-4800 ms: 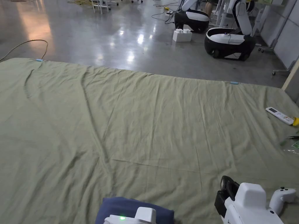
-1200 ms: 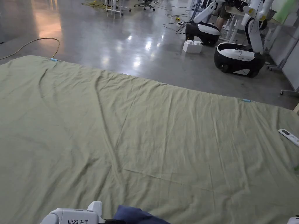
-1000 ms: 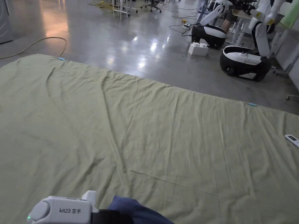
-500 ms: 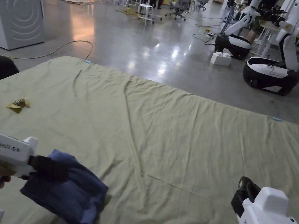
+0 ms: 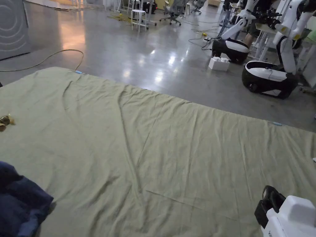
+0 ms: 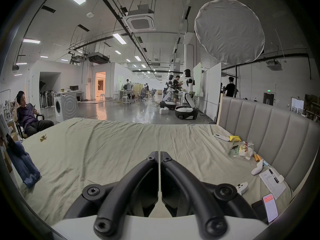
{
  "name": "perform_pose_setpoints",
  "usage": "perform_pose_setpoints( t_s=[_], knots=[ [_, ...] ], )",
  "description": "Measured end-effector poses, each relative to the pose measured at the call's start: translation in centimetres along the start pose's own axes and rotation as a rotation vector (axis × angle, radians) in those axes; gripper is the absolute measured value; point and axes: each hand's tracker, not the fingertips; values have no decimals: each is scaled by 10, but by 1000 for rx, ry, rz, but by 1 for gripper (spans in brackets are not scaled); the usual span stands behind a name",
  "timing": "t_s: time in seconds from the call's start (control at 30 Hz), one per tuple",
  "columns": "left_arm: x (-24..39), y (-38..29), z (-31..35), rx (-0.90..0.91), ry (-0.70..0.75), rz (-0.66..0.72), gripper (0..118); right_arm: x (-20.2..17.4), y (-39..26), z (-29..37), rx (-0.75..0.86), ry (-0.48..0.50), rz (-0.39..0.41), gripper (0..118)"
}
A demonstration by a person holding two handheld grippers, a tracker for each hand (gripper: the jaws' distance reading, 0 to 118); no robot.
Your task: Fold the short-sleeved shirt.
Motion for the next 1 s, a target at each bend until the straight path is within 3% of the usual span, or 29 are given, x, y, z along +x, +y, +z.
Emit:
perform_pose_setpoints(
  t_s=[0.17, 0.37, 0.57, 0.7, 0.8, 1.0],
  knots=[
    [-15, -1, -5, -17, 87, 7, 27, 4, 0, 2, 4, -8, 2, 3],
    [27, -34, -5, 43, 267, -74, 52, 3, -2, 5, 14, 3, -8, 3],
    [54, -41, 10, 115, 478, -169, 56, 2, -4, 6, 10, 12, -1, 3],
    [61, -32, 7, 228, 545, -246, 56, 1, -7, 5, 6, 20, 2, 3],
    [89, -44, -3, 358, 533, -303, 56, 0, -9, 6, 5, 26, 3, 3],
    [175, -99, -38, 521, 280, -282, 56, -2, -16, 7, -4, 31, -2, 3]
  ],
)
